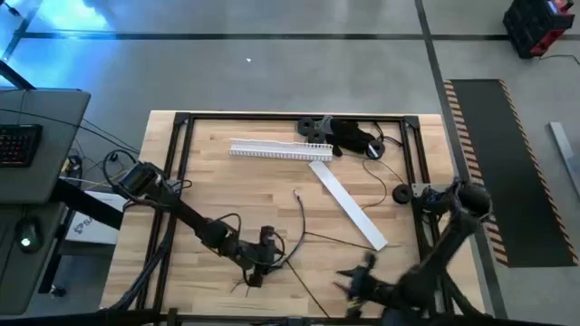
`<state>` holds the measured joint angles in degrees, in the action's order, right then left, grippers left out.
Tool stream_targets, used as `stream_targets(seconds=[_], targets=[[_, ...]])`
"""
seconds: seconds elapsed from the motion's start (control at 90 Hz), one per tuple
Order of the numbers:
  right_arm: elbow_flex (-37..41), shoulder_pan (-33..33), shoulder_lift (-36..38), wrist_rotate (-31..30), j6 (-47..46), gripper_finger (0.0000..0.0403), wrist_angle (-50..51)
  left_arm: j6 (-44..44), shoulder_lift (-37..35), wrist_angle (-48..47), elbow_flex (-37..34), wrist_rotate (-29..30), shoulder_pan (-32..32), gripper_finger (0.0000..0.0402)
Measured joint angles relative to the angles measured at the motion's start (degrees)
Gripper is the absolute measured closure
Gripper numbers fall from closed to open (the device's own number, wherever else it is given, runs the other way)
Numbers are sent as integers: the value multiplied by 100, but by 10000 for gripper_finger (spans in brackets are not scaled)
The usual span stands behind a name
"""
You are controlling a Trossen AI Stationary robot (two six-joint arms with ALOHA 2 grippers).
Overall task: Ziptie cables
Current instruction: Wrap the wire cables with the black zip tie
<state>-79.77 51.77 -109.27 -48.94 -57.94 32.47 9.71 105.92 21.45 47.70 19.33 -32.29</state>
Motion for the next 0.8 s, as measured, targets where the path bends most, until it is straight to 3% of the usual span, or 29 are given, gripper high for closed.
stream_targets(seconds=[0.167,0.322,0.522,0.8], targets=[[2,-730,-786,758,998,257,-1460,-35,185,185,-4,60,2,252],[2,-1121,-1270,932,577,260,-1542,-202,410,437,-2,97,2,259],[-2,-1204,-1594,1253,995,261,-2336,-434,613,578,-4,374,-1,262],[-86,-1215,-1526,1223,1379,261,-2069,-445,617,595,-2,375,29,275]])
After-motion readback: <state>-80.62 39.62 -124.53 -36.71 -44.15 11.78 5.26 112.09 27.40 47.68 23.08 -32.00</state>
